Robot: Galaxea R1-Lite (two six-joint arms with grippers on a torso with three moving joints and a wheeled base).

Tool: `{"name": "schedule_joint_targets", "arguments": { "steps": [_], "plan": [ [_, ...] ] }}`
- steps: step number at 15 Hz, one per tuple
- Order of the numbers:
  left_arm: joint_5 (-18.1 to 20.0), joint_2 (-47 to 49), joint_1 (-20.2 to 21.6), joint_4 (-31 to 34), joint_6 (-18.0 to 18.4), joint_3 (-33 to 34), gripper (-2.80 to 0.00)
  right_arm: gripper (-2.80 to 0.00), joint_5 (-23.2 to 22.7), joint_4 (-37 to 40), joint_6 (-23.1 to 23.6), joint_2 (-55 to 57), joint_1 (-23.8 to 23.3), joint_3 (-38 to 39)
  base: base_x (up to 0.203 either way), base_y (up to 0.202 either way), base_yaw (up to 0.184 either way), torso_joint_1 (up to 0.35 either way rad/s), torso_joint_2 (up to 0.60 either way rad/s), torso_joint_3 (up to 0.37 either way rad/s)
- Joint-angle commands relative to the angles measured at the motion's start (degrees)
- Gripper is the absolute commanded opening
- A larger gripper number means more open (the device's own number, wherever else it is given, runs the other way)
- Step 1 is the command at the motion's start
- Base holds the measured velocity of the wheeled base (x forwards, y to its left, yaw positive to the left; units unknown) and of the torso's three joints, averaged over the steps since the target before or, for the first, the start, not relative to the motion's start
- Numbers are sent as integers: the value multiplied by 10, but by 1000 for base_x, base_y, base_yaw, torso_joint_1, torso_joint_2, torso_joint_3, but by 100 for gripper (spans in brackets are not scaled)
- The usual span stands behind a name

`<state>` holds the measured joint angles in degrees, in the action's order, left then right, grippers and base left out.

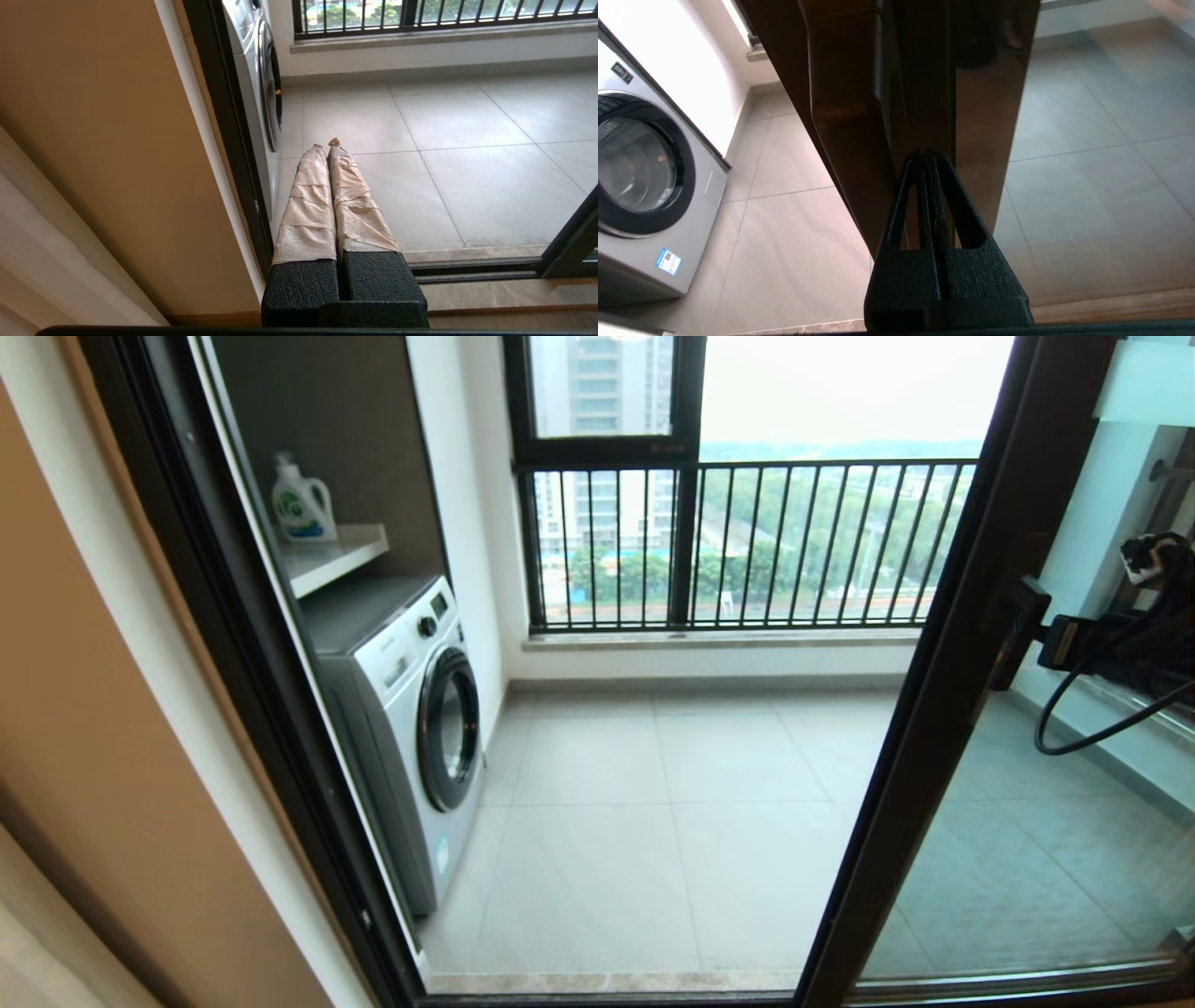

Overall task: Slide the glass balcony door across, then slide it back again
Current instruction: Close the slid door

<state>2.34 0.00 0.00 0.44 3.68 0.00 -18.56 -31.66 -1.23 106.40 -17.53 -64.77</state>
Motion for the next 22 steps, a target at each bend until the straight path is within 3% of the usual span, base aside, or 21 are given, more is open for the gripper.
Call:
{"name": "schedule_joint_targets", "arguments": {
  "steps": [1,22],
  "plan": [
    [0,1,0,0,1,1,-280,-280,-2,-2,0,-9,11,7,0,0,0,0,0,0],
    [0,1,0,0,0,1,-280,-280,24,-35,-1,-40,109,69,0,0,0,0,0,0]
  ]
}}
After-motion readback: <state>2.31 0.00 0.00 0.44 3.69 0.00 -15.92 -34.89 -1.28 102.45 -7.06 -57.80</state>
